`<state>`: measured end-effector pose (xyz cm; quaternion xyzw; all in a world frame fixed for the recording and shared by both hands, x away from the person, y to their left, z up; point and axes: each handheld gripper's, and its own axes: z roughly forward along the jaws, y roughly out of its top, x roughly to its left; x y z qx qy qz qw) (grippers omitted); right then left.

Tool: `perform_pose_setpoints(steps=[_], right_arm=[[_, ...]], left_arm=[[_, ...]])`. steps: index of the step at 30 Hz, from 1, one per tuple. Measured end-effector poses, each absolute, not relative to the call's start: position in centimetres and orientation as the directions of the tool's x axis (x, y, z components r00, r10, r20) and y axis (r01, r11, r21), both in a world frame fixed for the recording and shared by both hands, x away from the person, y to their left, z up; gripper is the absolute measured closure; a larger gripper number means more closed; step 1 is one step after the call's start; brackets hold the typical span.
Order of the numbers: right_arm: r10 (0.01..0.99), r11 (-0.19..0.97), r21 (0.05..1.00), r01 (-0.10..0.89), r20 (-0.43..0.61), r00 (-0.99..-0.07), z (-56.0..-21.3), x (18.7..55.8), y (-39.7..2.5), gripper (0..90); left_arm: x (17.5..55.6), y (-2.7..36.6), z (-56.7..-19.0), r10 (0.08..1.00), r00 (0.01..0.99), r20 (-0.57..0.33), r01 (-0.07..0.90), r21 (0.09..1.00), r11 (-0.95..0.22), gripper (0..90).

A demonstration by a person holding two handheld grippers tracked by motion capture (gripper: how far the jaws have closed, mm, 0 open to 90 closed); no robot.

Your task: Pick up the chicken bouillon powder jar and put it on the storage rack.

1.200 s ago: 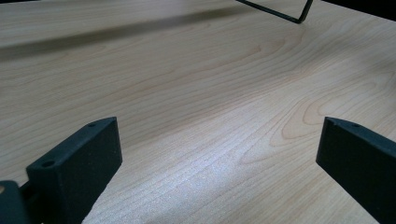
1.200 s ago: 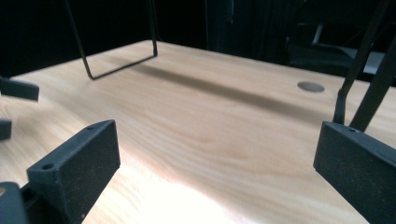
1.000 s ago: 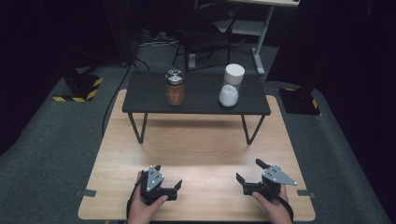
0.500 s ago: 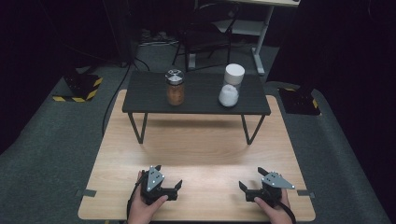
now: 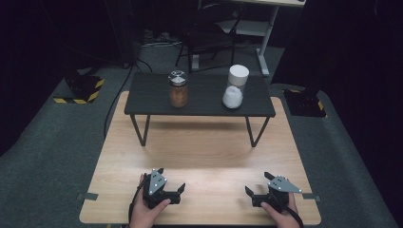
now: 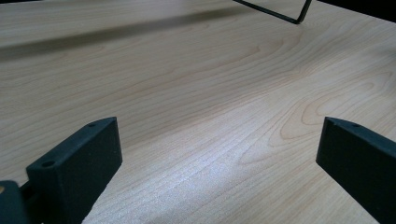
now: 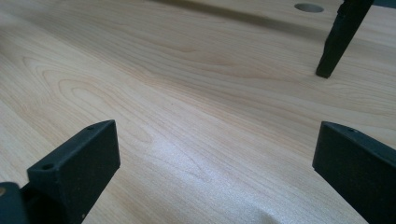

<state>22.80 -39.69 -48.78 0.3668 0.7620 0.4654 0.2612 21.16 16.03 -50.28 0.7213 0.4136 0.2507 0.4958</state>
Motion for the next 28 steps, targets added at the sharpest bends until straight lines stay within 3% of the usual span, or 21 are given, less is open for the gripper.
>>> perform_pose_setpoints(steps=[28], right_arm=[[0.783, 0.327, 0.889, 0.32, -0.066, -0.619, -48.53, 23.16, -39.56, 0.2]], left_arm=[[21.25, 16.0, -50.27, 0.845, 0.532, -0.051, 0.351, 0.921, -0.166, 0.4]])
